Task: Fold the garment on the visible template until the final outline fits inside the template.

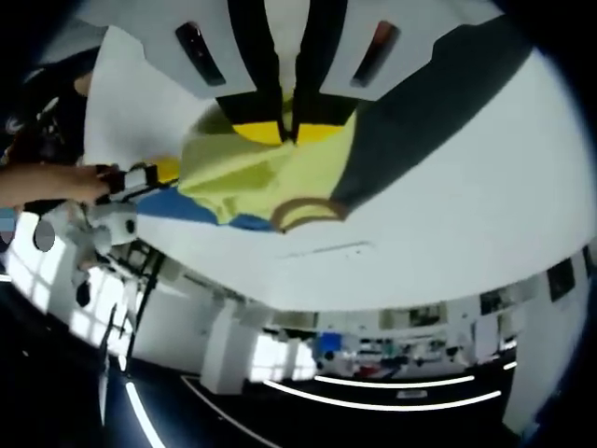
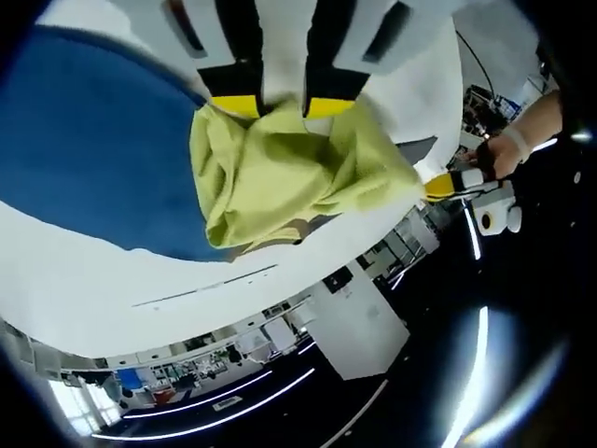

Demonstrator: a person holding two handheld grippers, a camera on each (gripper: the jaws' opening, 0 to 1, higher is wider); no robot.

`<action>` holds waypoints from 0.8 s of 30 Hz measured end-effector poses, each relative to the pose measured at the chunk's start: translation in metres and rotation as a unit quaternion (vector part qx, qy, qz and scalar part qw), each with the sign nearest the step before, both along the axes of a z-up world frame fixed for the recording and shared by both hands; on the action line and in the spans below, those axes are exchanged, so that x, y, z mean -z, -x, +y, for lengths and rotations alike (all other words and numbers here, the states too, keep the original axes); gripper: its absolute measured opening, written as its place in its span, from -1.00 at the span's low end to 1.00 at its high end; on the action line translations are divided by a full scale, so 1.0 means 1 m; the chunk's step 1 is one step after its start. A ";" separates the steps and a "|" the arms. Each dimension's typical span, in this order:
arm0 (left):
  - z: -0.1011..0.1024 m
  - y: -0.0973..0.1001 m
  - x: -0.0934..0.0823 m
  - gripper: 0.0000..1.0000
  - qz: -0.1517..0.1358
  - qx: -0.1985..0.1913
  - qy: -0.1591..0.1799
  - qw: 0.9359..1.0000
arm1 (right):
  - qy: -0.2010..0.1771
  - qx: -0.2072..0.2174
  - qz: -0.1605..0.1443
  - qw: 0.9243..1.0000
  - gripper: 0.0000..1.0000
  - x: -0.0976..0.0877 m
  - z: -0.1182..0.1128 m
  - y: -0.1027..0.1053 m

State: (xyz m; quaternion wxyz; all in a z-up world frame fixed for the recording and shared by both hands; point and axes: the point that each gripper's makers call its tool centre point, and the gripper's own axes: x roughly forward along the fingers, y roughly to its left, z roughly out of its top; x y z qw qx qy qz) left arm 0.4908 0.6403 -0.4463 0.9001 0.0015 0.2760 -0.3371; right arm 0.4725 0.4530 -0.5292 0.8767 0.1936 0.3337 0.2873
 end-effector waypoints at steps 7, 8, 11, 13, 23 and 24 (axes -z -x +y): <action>0.006 0.001 0.000 -1.00 0.001 -0.006 0.000 1.000 | 0.000 -0.002 0.014 1.000 -1.00 0.003 -0.001 0.006; 0.007 0.002 -0.001 -1.00 0.001 -0.007 0.000 1.000 | 0.001 -0.004 0.010 1.000 -1.00 -0.001 -0.001 0.008; 0.012 0.003 -0.001 -1.00 0.002 -0.009 0.001 1.000 | -0.001 -0.013 0.003 1.000 -1.00 -0.010 -0.002 0.013; 0.015 0.005 -0.002 -1.00 0.002 -0.011 0.001 1.000 | -0.001 -0.016 -0.001 1.000 -1.00 -0.015 -0.005 0.016; 0.030 0.027 -0.011 -1.00 0.003 -0.011 0.002 1.000 | -0.021 -0.032 -0.004 0.999 -1.00 -0.052 -0.017 0.043; 0.032 0.029 -0.011 -1.00 0.006 -0.012 0.003 1.000 | -0.021 -0.033 -0.005 0.999 -1.00 -0.054 -0.017 0.045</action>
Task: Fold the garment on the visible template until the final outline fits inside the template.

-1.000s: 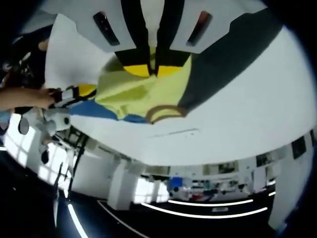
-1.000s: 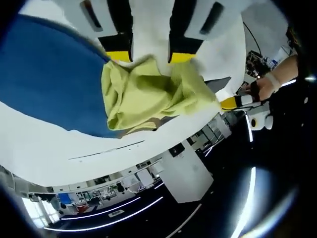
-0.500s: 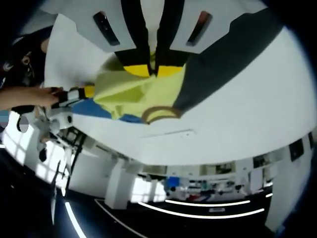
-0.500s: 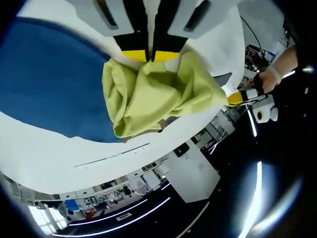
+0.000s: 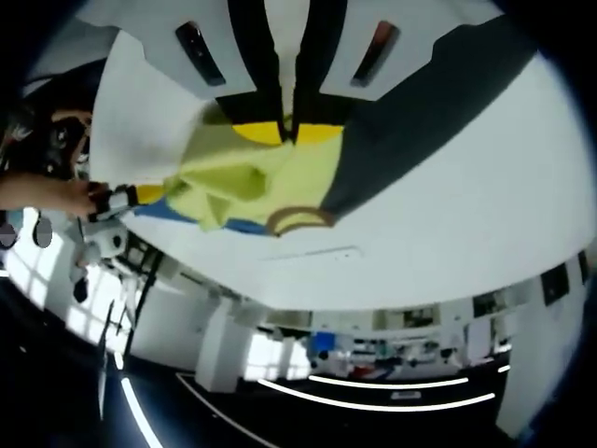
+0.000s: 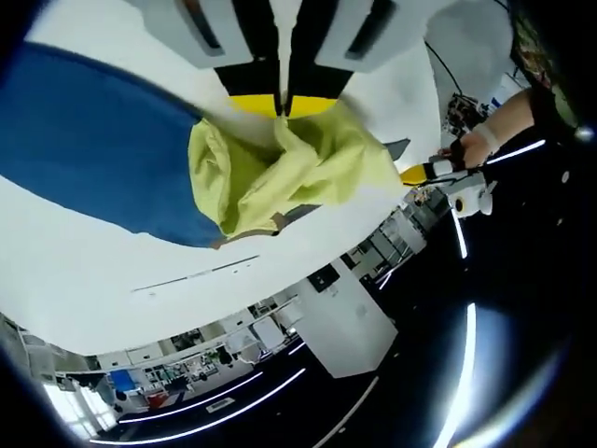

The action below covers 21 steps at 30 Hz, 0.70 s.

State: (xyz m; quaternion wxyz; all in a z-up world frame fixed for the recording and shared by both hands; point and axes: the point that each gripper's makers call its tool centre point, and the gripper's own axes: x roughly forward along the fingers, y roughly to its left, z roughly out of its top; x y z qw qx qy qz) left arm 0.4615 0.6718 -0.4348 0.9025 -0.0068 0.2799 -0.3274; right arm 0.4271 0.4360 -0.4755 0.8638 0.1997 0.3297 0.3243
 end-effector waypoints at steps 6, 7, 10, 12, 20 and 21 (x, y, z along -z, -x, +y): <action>0.012 0.023 0.004 -1.00 0.016 -0.003 0.001 1.000 | -0.004 -0.007 0.006 1.000 -1.00 -0.015 -0.009 0.027; 0.014 0.026 0.004 -1.00 0.018 -0.003 0.002 1.000 | -0.003 -0.008 0.009 1.000 -1.00 -0.016 -0.012 0.032; 0.020 0.037 0.007 -1.00 0.027 -0.004 0.001 1.000 | -0.002 -0.008 0.012 1.000 -1.00 -0.018 -0.017 0.042; 0.025 0.045 0.010 -1.00 0.032 -0.005 0.000 0.999 | -0.008 -0.009 0.017 1.000 -1.00 -0.021 -0.021 0.051; 0.043 0.079 0.020 -1.00 0.058 -0.006 -0.012 0.998 | 0.000 -0.017 0.046 0.999 -1.00 -0.017 -0.033 0.088; 0.045 0.083 0.021 -1.00 0.061 -0.006 -0.012 0.998 | 0.003 -0.022 0.052 0.998 -1.00 -0.015 -0.034 0.095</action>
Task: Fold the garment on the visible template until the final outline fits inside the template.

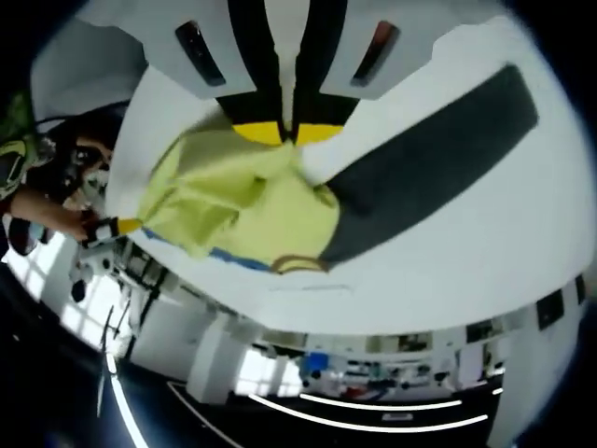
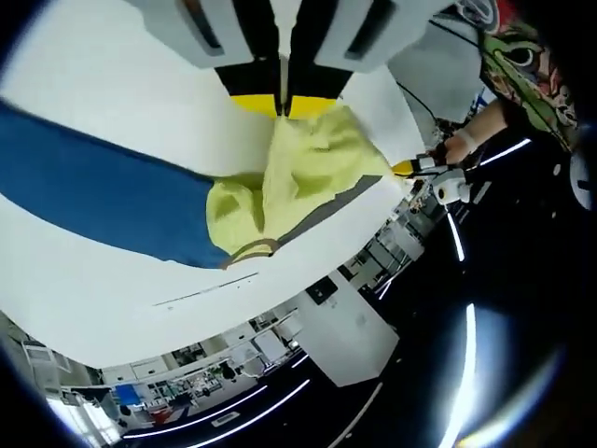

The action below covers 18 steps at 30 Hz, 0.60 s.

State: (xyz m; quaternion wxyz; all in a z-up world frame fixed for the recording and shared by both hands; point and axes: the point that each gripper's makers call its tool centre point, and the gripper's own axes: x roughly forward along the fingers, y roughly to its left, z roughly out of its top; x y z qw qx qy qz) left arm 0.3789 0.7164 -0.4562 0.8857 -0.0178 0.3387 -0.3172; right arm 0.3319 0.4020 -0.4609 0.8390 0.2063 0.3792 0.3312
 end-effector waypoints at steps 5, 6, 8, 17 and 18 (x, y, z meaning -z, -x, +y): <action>0.000 0.023 0.011 -1.00 0.030 0.008 -0.004 1.000 | 0.003 -0.005 0.019 1.000 -1.00 0.010 -0.003 0.022; 0.000 0.027 0.014 -1.00 0.034 0.011 -0.007 0.999 | 0.003 -0.005 0.026 1.000 -1.00 0.012 -0.004 0.026; 0.002 0.033 0.020 -1.00 0.052 0.009 -0.008 0.999 | 0.005 -0.008 0.035 0.999 -1.00 0.018 -0.006 0.037; 0.017 0.068 0.047 -1.00 0.126 0.006 -0.048 0.991 | 0.009 0.002 0.086 0.996 -1.00 0.047 -0.017 0.073; 0.018 0.073 0.051 -1.00 0.139 0.003 -0.048 0.989 | 0.008 -0.001 0.092 0.996 -1.00 0.050 -0.016 0.076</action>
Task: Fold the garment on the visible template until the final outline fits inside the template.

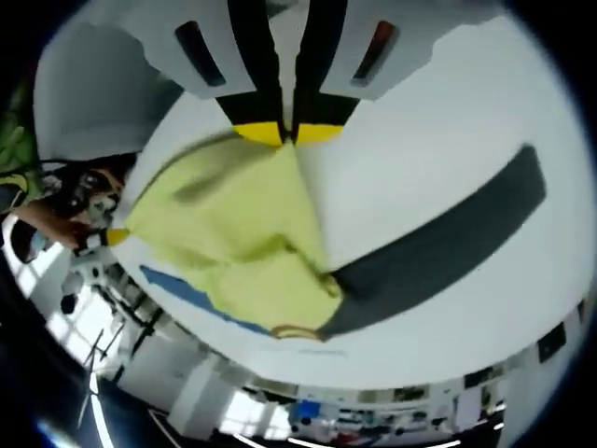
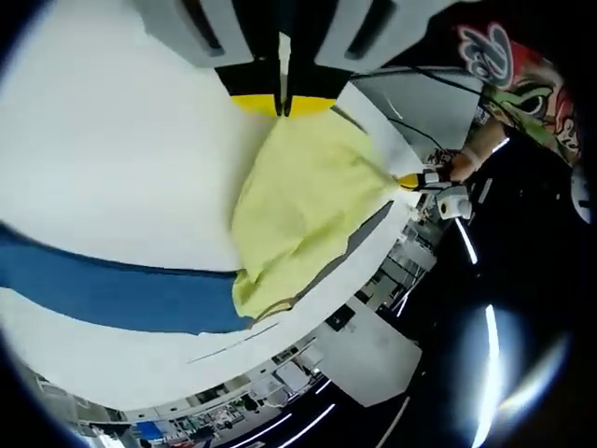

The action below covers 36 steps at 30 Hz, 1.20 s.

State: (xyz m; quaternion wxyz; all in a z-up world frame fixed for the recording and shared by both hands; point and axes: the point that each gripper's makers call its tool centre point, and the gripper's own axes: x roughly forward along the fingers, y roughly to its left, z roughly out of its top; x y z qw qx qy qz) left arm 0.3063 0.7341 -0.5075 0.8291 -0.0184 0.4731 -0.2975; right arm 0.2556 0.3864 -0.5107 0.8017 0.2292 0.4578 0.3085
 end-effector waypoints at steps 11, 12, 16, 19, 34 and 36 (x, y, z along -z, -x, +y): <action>0.004 0.030 0.018 -1.00 0.078 -0.019 0.013 0.997 | 0.014 -0.017 0.028 0.999 -1.00 0.011 0.002 0.013; 0.002 0.033 0.019 -1.00 0.091 -0.019 0.019 0.995 | 0.015 -0.012 0.028 0.999 -1.00 0.011 -0.001 0.012; 0.001 0.035 0.021 -0.99 0.103 -0.026 0.023 0.994 | 0.018 -0.004 0.027 0.999 -1.00 0.011 -0.008 0.010; -0.002 0.041 0.024 -0.99 0.123 -0.025 0.028 0.992 | 0.029 -0.007 0.022 0.999 -1.00 0.011 -0.014 0.010; -0.001 0.050 0.032 -1.00 0.121 -0.012 0.011 0.993 | 0.026 -0.010 0.030 0.999 -1.00 0.015 -0.014 0.017; -0.001 0.050 0.032 -1.00 0.120 -0.012 0.011 0.993 | 0.027 -0.009 0.031 0.999 -1.00 0.017 -0.015 0.017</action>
